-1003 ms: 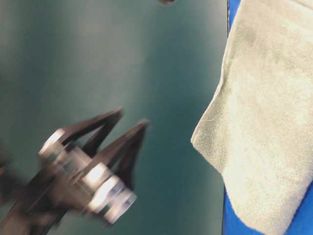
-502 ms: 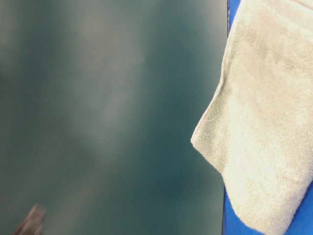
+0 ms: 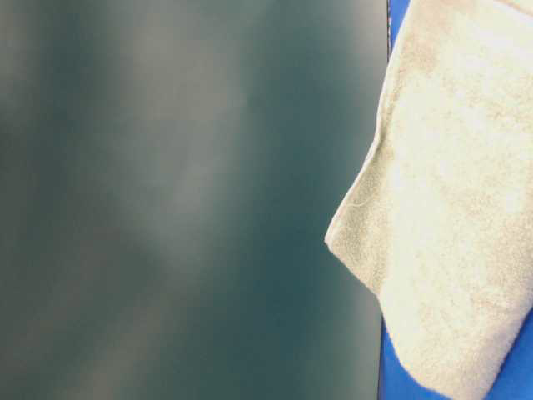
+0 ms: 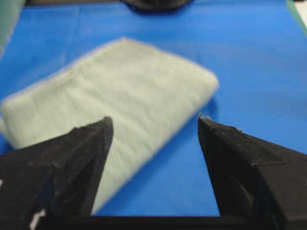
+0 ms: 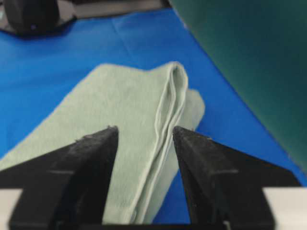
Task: Fold a bath towel.
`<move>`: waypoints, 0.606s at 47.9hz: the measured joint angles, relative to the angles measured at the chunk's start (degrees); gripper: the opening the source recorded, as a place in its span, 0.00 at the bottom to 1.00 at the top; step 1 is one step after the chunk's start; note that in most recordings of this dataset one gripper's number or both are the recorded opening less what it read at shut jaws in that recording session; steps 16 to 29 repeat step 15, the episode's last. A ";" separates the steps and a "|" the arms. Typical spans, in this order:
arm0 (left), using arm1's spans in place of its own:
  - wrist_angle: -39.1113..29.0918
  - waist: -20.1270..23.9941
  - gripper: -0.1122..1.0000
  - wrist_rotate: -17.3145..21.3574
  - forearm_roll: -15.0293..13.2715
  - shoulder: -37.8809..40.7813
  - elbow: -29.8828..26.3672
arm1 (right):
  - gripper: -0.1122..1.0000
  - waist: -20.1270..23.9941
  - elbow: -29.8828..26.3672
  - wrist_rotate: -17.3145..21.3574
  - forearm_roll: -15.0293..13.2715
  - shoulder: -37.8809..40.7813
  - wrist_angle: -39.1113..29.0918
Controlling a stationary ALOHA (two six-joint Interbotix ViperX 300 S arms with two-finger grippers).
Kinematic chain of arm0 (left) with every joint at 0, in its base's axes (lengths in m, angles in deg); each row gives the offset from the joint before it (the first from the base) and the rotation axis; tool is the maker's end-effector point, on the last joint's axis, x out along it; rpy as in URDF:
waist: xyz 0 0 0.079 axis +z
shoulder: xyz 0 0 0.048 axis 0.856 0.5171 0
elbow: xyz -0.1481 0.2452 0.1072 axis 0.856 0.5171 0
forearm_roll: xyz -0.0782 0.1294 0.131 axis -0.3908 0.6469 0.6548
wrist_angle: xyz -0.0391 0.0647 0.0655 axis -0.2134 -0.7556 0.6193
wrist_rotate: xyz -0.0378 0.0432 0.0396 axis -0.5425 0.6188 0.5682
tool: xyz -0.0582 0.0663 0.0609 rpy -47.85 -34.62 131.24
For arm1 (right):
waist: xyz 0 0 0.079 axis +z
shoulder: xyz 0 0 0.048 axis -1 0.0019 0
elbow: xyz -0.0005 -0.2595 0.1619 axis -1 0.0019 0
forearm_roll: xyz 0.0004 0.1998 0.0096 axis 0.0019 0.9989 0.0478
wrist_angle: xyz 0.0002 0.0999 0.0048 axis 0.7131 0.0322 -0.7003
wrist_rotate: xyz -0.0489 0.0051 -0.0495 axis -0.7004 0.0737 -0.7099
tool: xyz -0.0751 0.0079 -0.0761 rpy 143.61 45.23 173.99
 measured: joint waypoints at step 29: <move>-2.99 -0.09 0.66 -1.14 0.00 -8.53 7.73 | 0.53 0.00 3.60 0.53 3.52 0.70 3.34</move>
